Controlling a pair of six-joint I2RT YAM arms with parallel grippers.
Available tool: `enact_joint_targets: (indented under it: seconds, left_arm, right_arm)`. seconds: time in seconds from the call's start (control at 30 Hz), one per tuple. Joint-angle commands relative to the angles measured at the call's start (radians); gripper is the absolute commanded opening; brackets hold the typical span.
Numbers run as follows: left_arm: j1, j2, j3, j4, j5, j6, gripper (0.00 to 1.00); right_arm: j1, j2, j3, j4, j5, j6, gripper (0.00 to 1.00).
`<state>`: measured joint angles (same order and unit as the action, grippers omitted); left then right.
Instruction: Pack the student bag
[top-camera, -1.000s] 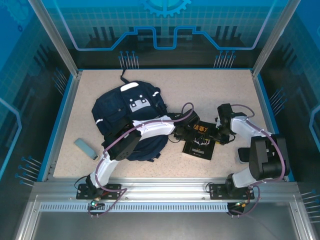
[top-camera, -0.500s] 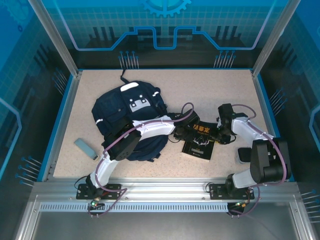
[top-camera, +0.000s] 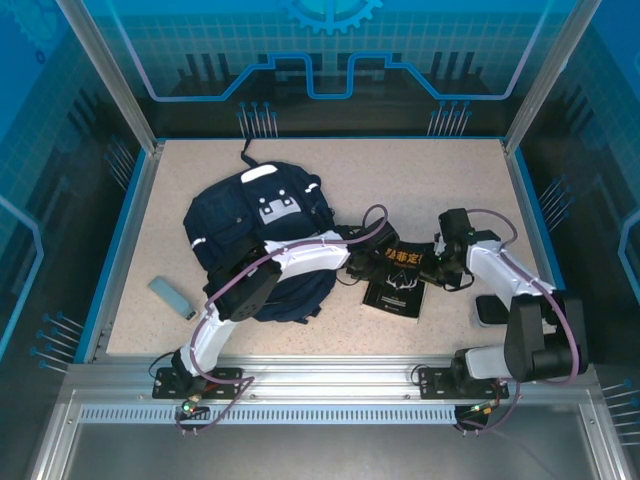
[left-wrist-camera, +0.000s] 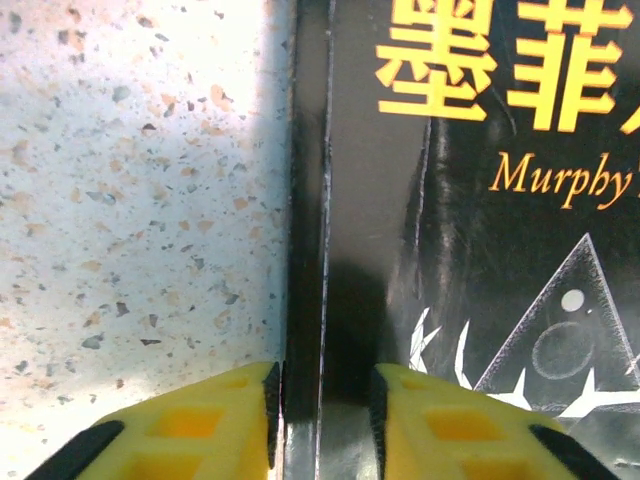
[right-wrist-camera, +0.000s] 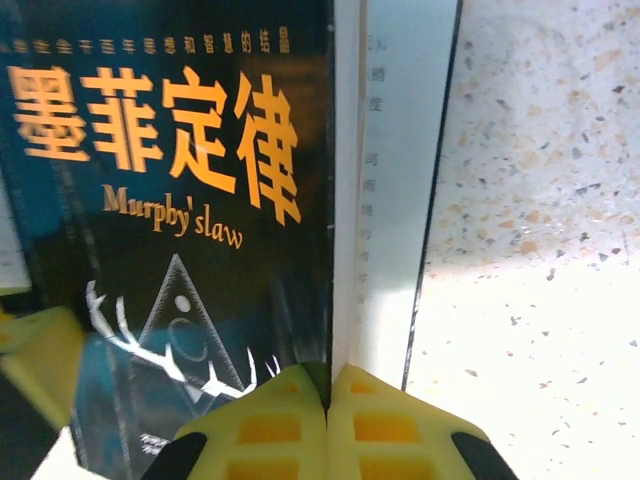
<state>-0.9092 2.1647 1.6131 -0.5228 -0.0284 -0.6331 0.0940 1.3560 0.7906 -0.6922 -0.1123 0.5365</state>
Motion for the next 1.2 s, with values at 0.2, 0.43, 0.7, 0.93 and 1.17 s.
enact_joint_targets:
  seconds: [0.2,0.43,0.7,0.93,1.17]
  left_arm:
    - [0.125,-0.351,-0.182,0.105,0.118,-0.016,0.78]
    - [0.263,-0.563,-0.411,0.249,0.283,-0.068,0.91]
    - [0.362,-0.748,-0.626,0.442,0.417,-0.144,0.99]
    - [0.447,-0.830,-0.712,0.580,0.553,-0.195,0.99]
    - [0.475,-0.854,-0.739,0.652,0.621,-0.223,0.99]
  right_arm:
    - [0.023,-0.138,0.064,0.048,-0.257,-0.107,0.00]
    - [0.030,-0.202,0.149,0.113,-0.534,-0.116,0.00]
    - [0.055,-0.216,0.234,0.204,-0.705,-0.056,0.00]
    - [0.096,-0.173,0.305,0.246,-0.824,-0.020,0.00]
    - [0.119,-0.127,0.341,0.295,-0.890,0.022,0.00]
